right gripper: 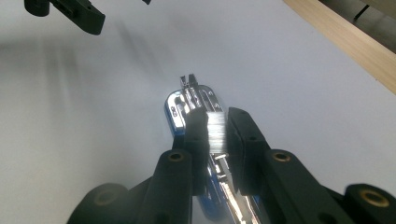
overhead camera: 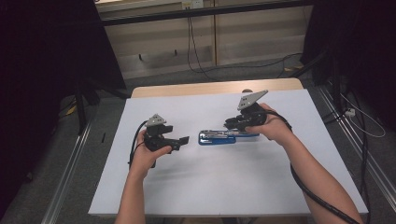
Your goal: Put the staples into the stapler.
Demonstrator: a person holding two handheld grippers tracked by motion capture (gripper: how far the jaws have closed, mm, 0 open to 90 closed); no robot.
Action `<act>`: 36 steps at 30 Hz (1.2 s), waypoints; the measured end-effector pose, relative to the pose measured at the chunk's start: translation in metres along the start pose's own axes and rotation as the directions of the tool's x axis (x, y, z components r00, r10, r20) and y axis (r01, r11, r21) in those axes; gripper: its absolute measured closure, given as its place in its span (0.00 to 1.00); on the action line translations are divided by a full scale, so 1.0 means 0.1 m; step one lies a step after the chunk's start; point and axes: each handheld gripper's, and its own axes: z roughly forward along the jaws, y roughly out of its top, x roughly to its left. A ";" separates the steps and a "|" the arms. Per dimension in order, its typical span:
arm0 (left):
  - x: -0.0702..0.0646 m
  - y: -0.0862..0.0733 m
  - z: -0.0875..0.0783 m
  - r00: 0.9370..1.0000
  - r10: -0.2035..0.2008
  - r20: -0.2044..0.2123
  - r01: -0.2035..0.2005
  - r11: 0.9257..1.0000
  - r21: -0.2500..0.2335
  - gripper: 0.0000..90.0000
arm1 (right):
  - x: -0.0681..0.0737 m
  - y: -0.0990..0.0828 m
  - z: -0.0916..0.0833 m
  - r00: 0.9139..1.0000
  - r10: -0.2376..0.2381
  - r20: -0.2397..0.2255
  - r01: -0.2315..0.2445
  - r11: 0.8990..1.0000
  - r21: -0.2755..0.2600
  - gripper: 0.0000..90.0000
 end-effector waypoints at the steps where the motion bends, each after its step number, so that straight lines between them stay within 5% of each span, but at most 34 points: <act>1: 0.00 0.00 0.00 1.000 0.000 0.001 0.000 1.000 0.001 0.11 | 0.00 0.00 0.01 1.000 0.002 0.001 -0.002 1.000 0.004 0.89; 36: -0.01 0.00 0.01 1.000 0.002 0.004 -0.002 1.000 0.004 0.11 | -0.05 0.04 0.29 0.998 -0.039 -0.048 0.041 0.999 0.036 0.89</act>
